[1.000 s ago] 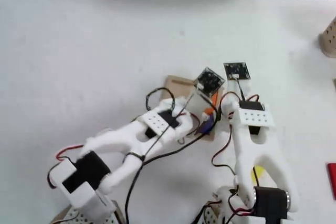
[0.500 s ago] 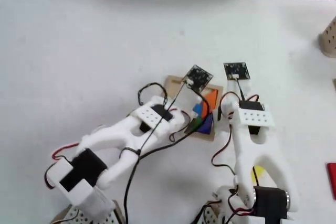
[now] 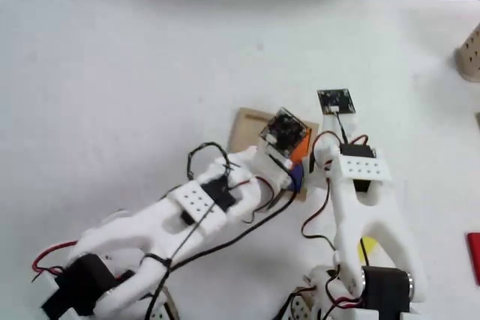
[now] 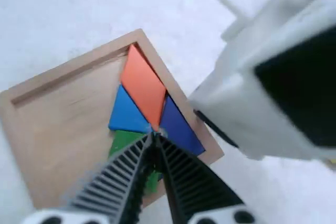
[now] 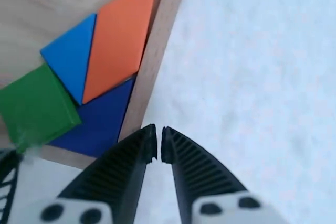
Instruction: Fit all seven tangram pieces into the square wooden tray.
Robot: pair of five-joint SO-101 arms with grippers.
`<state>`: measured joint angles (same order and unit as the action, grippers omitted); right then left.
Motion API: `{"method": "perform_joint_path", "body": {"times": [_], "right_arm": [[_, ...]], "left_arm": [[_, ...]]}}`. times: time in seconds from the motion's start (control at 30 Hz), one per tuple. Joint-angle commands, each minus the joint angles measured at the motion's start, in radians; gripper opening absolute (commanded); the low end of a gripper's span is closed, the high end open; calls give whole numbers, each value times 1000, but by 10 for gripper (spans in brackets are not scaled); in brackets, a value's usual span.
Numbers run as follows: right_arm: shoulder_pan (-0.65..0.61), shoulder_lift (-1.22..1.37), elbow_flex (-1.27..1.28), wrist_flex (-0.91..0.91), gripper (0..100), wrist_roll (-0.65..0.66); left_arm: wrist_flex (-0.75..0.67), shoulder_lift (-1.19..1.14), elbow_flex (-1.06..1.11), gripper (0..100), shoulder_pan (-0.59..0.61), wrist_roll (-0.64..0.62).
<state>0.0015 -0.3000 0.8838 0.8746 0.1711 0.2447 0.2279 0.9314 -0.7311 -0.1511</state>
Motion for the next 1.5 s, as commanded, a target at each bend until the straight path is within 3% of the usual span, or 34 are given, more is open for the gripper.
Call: {"method": "perform_joint_path", "body": {"times": [0.0,0.2,1.0,1.3,1.47], "right_arm": [[-13,-28,-5,-16,19,-3],[-10,-28,-5,-16,19,-3],[-10,-28,-5,-16,19,-6],[-13,-28,-5,-16,19,-5],[-13,-28,-5,-16,19,-5]], "left_arm": [[-28,-117,-80,21,1,-26],[-28,-248,-152,21,12,-25],[-28,-251,-172,21,91,-25],[-29,-257,-245,21,239,-32],[-35,-260,-256,21,252,-32]]}}
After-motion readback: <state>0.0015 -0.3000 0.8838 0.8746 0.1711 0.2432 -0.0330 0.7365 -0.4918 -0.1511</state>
